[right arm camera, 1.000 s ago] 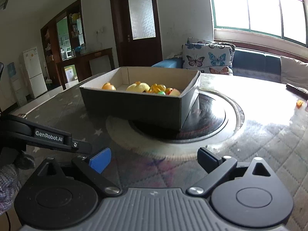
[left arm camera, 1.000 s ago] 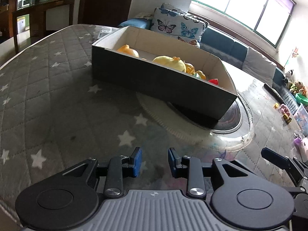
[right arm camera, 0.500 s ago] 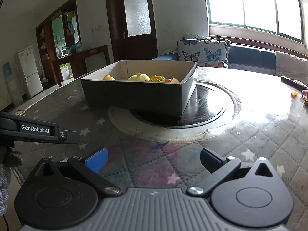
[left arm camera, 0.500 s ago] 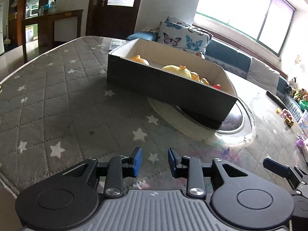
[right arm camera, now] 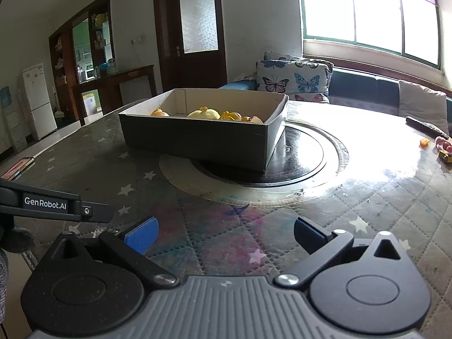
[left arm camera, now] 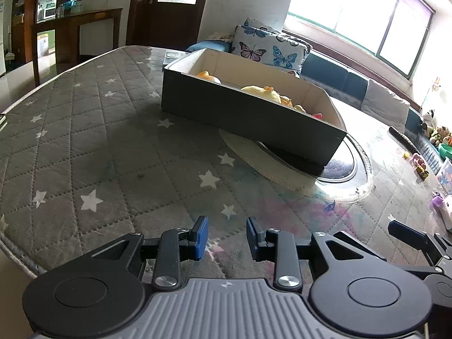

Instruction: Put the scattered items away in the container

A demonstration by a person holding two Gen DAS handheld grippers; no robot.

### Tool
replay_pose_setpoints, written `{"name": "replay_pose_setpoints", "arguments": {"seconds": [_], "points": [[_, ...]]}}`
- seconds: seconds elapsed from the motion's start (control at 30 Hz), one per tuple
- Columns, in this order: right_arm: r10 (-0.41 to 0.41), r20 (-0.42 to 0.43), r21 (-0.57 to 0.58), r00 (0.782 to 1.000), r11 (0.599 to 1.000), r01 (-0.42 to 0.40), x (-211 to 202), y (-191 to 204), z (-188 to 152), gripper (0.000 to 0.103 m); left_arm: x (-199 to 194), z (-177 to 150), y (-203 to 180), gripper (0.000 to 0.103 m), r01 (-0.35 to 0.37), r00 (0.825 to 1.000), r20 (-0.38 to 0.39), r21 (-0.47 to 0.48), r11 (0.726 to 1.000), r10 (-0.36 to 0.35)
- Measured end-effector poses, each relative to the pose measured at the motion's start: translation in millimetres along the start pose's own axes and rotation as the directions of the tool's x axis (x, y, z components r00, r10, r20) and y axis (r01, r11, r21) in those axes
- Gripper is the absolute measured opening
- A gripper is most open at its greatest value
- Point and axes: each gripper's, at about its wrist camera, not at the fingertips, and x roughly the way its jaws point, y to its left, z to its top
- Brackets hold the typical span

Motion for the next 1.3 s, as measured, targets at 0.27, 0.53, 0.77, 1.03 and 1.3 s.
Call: {"name": "replay_pose_setpoints", "arguments": {"seconds": [0.27, 0.53, 0.77, 1.03, 1.3], "points": [[-0.002, -0.008, 0.000, 1.000, 1.000, 0.002, 4, -3, 1, 0.103, 5, 0, -2, 0.032, -0.004, 1.000, -0.010, 0.008, 1.000, 0.004], [0.003, -0.026, 0.002, 1.000, 1.000, -0.003, 11, -1, 2, 0.103, 11, 3, -2, 0.032, -0.006, 1.000, -0.021, 0.009, 1.000, 0.007], [0.004, -0.037, -0.005, 0.999, 1.000, -0.004, 15, 3, 5, 0.103, 15, 6, 0, 0.032, -0.010, 1.000, -0.024, 0.005, 1.000, 0.010], [0.006, -0.045, -0.006, 0.999, 1.000, -0.006, 20, 4, 10, 0.103, 18, 11, -2, 0.032, -0.008, 0.999, -0.031, 0.011, 1.000, 0.008], [0.007, -0.056, -0.004, 0.998, 1.000, -0.007, 27, 3, 15, 0.103, 22, 17, -4, 0.032, -0.015, 0.999, -0.033, 0.020, 1.000, 0.015]]}}
